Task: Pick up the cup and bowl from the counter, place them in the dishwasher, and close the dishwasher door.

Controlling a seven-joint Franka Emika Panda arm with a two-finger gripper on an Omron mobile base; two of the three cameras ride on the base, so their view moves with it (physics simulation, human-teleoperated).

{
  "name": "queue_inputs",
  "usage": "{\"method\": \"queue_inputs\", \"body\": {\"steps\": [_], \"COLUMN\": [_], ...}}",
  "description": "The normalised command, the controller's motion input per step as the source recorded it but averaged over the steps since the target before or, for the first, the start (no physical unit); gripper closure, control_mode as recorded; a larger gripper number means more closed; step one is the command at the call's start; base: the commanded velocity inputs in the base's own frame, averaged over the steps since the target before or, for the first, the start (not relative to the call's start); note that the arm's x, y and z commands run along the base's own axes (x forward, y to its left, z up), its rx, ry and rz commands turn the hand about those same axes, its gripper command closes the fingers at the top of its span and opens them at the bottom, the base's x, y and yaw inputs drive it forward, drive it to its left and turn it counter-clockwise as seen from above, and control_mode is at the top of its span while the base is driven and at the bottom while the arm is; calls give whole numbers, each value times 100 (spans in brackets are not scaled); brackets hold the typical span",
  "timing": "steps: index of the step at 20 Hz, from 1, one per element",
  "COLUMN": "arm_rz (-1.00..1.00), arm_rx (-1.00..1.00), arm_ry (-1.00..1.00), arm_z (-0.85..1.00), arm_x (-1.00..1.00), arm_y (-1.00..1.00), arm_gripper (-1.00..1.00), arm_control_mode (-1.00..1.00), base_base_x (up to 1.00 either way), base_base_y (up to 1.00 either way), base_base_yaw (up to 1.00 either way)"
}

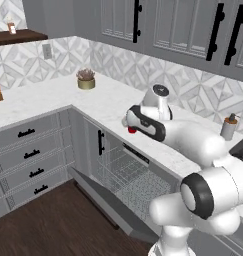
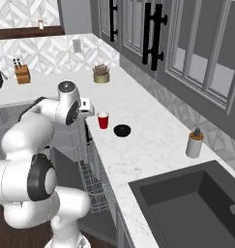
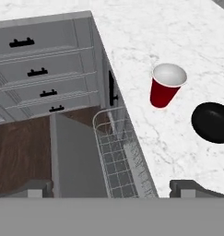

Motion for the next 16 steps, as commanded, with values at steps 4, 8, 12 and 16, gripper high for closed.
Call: {"method": "queue_inputs", "body": {"steps": [4, 8, 12, 16], "arm_rz": [0, 0, 0, 0], "arm_rx": [0, -4, -10, -7], "arm_ry": [0, 0, 0, 2], "arm_z": [0, -4, -15, -10], "arm_x": [64, 56, 52, 46], "arm_y": [0, 1, 0, 0], "arm_gripper": [-100, -100, -100, -100], "arm_control_mode": [-100, -100, -100, -100], "base_base_x": [0, 0, 0, 0], "base_base_y": [0, 0, 0, 0], "base_base_yaw": [0, 0, 0, 0]}}
